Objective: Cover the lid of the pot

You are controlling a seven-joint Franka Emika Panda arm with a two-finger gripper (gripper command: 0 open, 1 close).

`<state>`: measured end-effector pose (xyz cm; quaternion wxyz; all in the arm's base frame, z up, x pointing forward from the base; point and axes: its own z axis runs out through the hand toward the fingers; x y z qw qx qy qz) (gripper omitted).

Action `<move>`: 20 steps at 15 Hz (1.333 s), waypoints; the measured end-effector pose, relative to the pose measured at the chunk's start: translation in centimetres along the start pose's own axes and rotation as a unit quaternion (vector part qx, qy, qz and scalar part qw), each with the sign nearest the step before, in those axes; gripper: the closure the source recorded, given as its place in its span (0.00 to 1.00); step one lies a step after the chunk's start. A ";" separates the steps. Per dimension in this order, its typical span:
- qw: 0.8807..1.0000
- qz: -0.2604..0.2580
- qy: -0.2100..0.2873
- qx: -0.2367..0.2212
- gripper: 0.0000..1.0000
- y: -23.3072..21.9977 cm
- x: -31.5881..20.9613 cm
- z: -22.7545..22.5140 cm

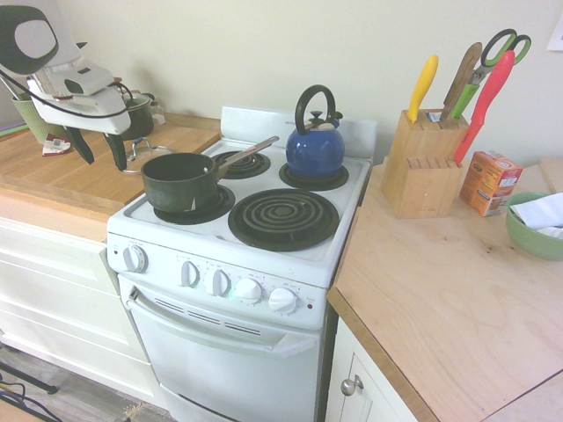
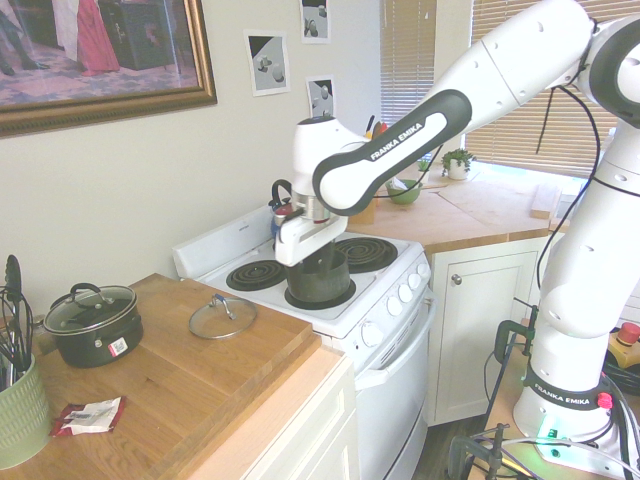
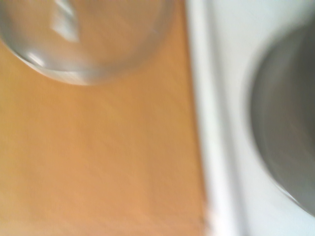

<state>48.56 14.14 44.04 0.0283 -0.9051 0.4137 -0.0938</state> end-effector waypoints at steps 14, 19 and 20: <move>0.993 0.110 0.041 -0.006 0.00 -17.2 6.3 7.7; 0.992 0.112 0.035 -0.038 0.00 -17.5 6.7 8.4; 0.992 0.110 0.031 -0.044 1.00 -17.5 6.6 8.5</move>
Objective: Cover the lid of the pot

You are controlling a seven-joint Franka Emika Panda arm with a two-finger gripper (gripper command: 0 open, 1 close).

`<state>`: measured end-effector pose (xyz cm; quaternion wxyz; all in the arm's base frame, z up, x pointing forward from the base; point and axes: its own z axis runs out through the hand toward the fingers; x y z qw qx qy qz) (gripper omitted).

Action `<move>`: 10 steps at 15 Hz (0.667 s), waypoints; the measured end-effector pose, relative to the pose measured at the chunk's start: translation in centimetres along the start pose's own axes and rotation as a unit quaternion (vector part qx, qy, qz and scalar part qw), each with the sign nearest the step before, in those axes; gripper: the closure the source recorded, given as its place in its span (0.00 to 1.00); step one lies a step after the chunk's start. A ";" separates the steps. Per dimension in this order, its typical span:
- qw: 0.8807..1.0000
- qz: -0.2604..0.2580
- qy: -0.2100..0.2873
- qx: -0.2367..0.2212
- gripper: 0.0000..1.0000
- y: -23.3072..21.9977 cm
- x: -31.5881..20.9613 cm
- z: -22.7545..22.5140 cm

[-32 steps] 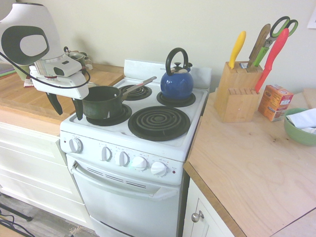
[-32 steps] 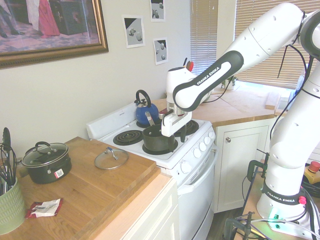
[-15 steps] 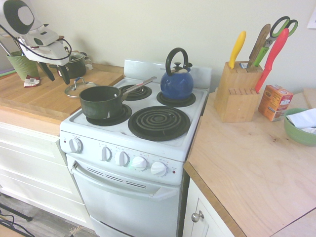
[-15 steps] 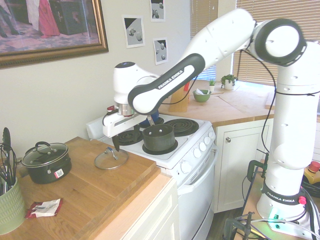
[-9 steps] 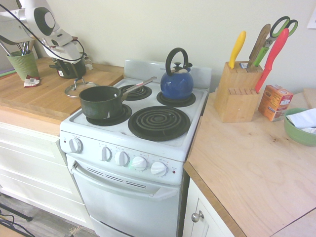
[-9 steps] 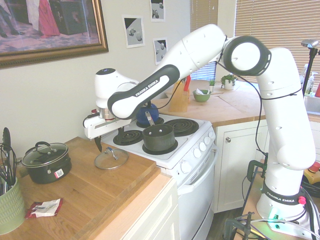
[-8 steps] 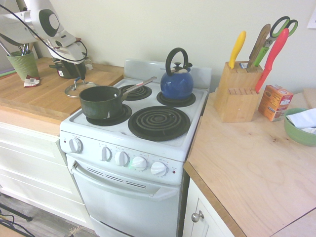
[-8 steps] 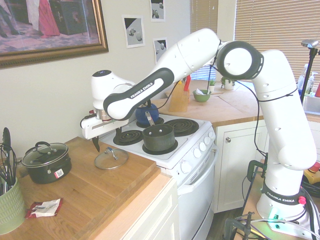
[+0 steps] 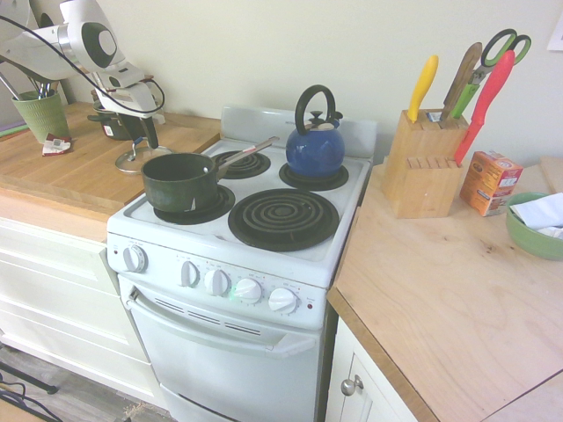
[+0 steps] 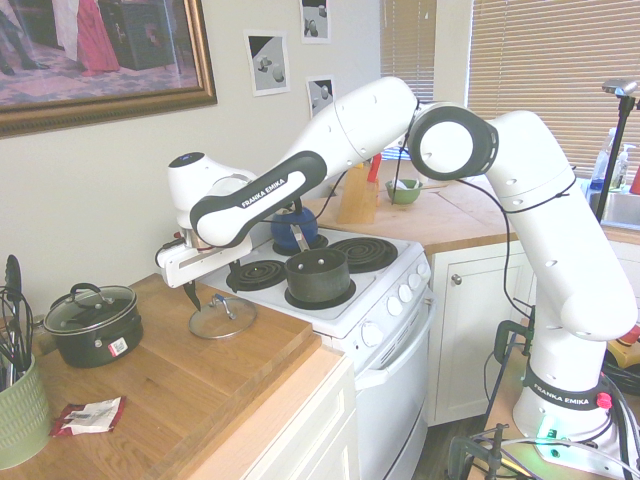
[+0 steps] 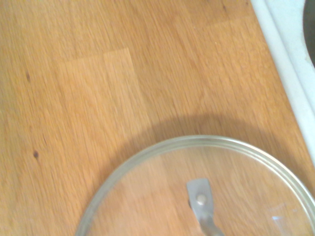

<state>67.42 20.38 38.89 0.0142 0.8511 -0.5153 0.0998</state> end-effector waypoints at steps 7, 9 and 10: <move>0.999 -0.028 -0.016 -0.025 1.00 0.3 -0.6 1.0; 0.999 -0.028 -0.016 -0.023 1.00 0.2 -0.7 1.0; 0.999 -0.026 -0.015 -0.021 1.00 0.1 -0.7 1.1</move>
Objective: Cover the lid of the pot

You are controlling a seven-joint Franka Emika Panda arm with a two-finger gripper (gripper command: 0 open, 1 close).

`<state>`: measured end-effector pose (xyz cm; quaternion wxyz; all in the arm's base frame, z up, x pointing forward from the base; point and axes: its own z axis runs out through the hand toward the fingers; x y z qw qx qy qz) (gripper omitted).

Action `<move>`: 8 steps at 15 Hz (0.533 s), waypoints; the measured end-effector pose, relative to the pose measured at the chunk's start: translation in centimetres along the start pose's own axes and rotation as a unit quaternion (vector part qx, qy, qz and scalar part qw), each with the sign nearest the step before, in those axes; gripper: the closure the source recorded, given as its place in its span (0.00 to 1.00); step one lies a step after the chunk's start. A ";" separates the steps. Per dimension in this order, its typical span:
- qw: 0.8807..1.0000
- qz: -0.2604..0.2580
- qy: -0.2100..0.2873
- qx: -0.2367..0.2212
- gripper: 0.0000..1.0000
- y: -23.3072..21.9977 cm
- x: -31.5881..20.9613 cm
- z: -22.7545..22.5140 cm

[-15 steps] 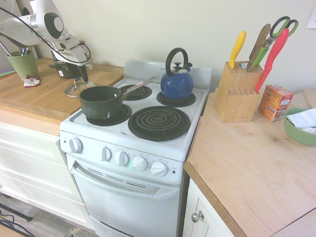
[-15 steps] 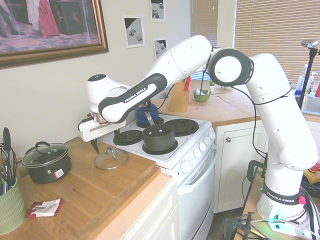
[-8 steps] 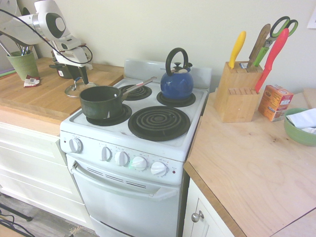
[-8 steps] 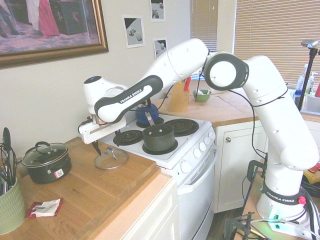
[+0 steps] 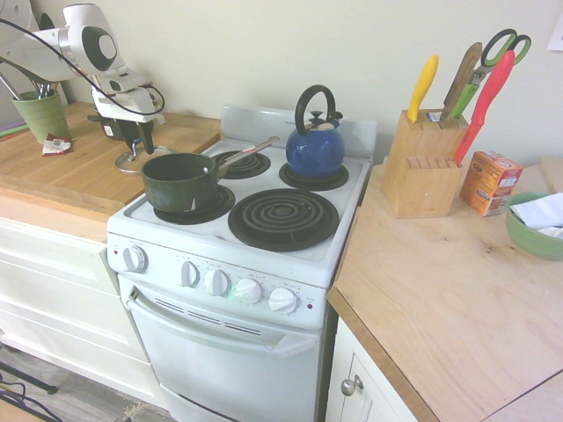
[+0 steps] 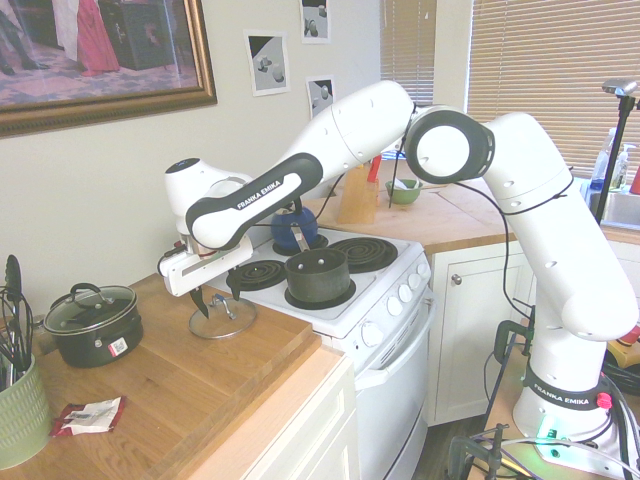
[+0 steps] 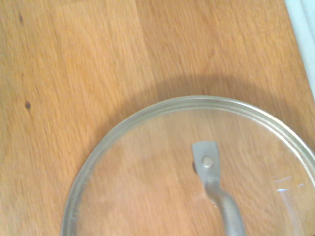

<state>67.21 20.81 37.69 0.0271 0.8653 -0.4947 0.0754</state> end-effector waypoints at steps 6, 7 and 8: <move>1.000 0.013 0.005 0.006 1.00 -0.2 0.8 0.3; 1.000 0.014 0.006 0.006 1.00 -0.1 1.0 0.3; 1.000 0.016 0.006 0.006 1.00 -0.1 1.2 0.3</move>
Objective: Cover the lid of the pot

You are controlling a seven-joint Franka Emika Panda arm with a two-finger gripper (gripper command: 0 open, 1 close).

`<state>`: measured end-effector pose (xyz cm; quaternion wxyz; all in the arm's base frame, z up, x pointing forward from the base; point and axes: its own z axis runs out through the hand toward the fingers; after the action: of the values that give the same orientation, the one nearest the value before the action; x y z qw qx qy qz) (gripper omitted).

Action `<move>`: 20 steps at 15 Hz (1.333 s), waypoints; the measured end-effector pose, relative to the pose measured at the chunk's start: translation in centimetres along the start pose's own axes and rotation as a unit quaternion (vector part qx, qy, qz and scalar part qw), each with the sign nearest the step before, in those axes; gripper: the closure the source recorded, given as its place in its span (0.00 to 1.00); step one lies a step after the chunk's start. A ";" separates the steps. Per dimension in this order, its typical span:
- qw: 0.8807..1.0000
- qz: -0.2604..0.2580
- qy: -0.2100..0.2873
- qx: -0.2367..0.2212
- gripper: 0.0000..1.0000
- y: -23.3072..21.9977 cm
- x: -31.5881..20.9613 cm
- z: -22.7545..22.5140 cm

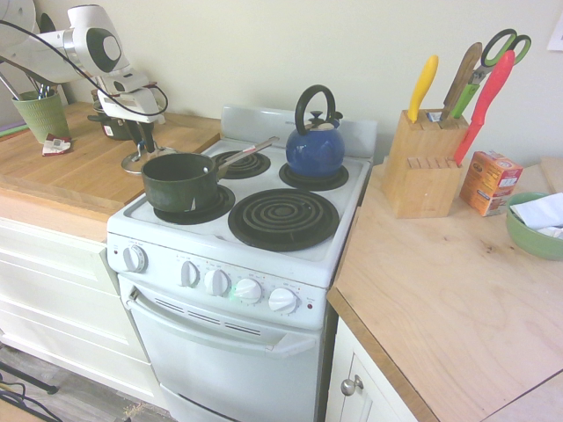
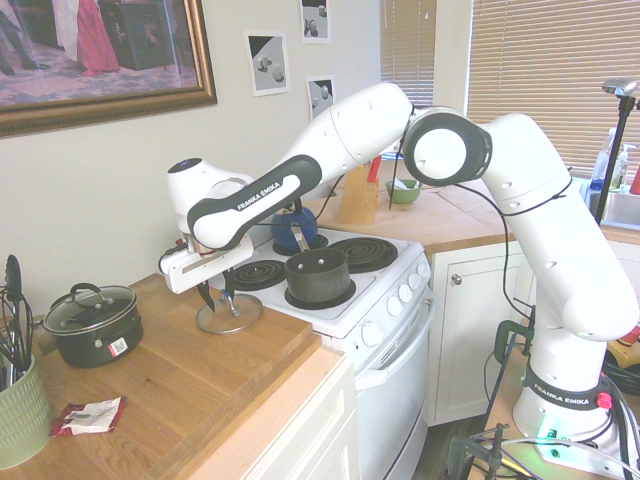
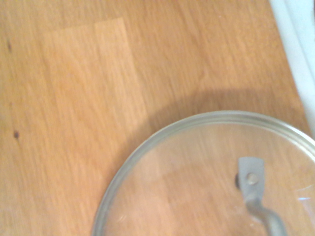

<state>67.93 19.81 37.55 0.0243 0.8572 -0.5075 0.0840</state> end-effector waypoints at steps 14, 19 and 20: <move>0.999 0.036 -0.026 0.027 1.00 0.5 2.1 -3.4; 0.994 0.077 -0.018 0.071 1.00 4.5 6.6 -11.6; 0.993 0.087 -0.014 0.073 1.00 6.1 7.9 -12.6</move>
<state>64.79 11.62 51.05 -0.0530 0.8105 -0.5727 0.1108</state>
